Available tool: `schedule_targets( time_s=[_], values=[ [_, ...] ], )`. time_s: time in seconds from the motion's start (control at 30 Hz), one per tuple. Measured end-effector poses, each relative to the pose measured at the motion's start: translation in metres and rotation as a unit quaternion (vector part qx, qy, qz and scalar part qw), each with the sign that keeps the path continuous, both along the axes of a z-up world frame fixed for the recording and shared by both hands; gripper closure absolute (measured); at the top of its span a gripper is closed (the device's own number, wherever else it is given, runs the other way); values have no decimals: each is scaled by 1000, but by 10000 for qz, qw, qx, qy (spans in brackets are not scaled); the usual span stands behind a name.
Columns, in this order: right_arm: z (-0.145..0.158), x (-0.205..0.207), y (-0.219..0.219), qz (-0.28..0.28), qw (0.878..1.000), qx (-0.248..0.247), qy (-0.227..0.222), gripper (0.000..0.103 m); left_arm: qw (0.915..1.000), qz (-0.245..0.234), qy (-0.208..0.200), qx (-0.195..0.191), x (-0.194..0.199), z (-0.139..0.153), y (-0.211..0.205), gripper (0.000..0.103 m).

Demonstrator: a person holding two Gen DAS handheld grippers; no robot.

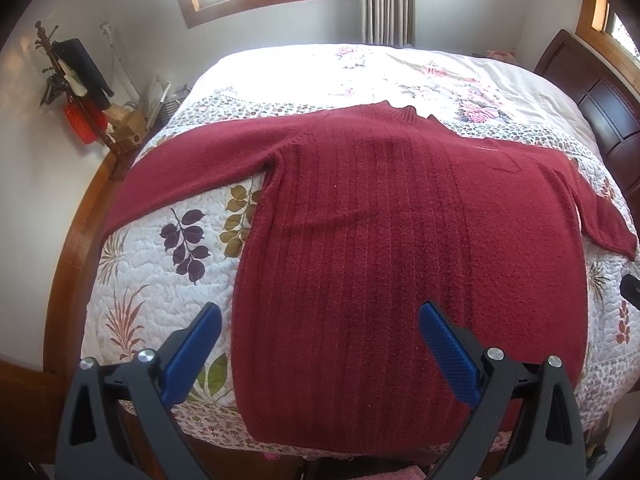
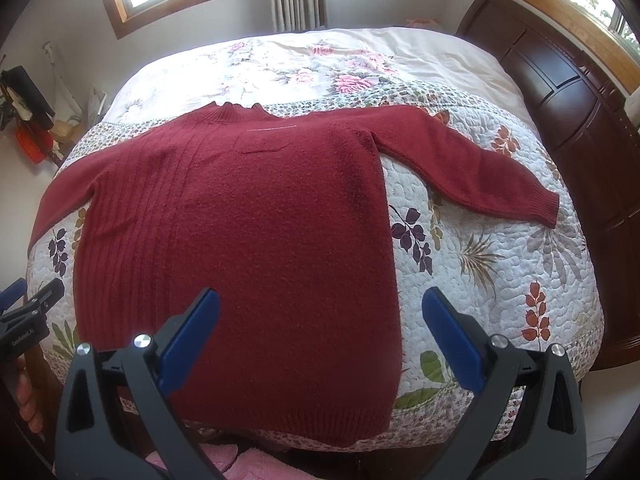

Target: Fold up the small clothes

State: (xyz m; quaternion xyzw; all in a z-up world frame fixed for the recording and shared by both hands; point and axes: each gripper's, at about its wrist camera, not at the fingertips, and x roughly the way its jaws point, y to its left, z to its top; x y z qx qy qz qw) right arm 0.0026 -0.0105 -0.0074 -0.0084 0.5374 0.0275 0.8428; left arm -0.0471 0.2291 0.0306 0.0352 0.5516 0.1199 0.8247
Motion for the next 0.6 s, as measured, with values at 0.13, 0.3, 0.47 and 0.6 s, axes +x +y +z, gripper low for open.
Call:
schedule_targets(
  time_s=[0.13, 0.3, 0.47, 0.6],
  values=[
    [0, 0, 1, 9, 10000, -2, 3, 3, 10000, 2, 5, -3, 0, -1, 1, 4],
    [-1, 1, 1, 12, 10000, -2, 9, 3, 10000, 11, 7, 9, 0, -1, 0, 4],
    [-1, 1, 0, 16, 10000, 22, 25, 3, 10000, 26, 7, 17, 1, -1, 0, 4],
    [-1, 2, -1, 33, 10000, 31, 13, 3, 10000, 27, 6, 38, 1, 0, -2, 4]
  ],
)
